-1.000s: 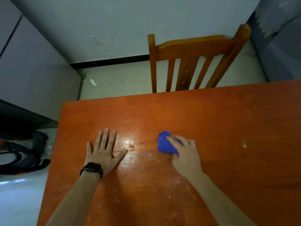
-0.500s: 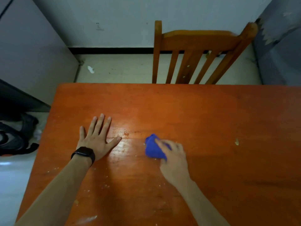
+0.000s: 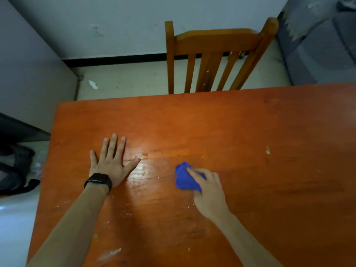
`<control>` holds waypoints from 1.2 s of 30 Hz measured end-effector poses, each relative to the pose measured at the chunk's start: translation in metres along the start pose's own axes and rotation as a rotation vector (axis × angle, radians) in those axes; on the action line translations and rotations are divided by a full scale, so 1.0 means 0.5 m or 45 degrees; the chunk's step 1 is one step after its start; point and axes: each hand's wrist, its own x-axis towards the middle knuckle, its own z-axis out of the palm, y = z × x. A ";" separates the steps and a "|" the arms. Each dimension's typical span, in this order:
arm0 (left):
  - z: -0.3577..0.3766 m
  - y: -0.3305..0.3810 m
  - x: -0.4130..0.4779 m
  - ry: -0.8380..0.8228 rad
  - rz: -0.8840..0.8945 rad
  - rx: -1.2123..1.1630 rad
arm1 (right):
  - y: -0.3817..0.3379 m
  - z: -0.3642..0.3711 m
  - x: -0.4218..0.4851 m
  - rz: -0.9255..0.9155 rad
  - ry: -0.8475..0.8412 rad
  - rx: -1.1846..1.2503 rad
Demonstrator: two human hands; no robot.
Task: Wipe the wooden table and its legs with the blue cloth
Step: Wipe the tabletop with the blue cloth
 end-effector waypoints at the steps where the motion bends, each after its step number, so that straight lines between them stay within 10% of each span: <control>1: -0.001 0.001 -0.002 -0.004 0.000 0.007 | -0.006 -0.019 0.003 -0.045 -0.106 0.194; 4: -0.004 0.007 -0.004 0.000 -0.011 0.033 | 0.046 -0.104 0.077 -0.059 0.187 0.336; 8: 0.002 0.041 -0.012 0.063 -0.074 0.005 | 0.197 -0.218 0.160 0.516 0.747 -0.059; 12: 0.004 0.072 -0.016 0.045 -0.160 -0.052 | 0.162 -0.124 0.075 0.406 0.739 -0.202; 17: 0.003 0.103 -0.046 0.060 -0.253 -0.293 | 0.062 -0.037 -0.045 0.025 0.074 0.265; 23: 0.032 0.156 -0.126 0.256 -0.124 -0.440 | 0.149 -0.104 0.019 0.454 0.726 -0.032; 27: 0.069 0.145 -0.167 0.200 -0.099 -0.330 | 0.034 0.015 -0.070 0.339 0.599 -0.142; 31: 0.055 0.111 -0.209 0.112 -0.029 -0.273 | -0.012 0.039 -0.099 0.048 -0.032 0.221; 36: 0.033 0.039 -0.271 0.047 -0.077 -0.212 | 0.042 -0.061 -0.007 0.388 0.506 0.029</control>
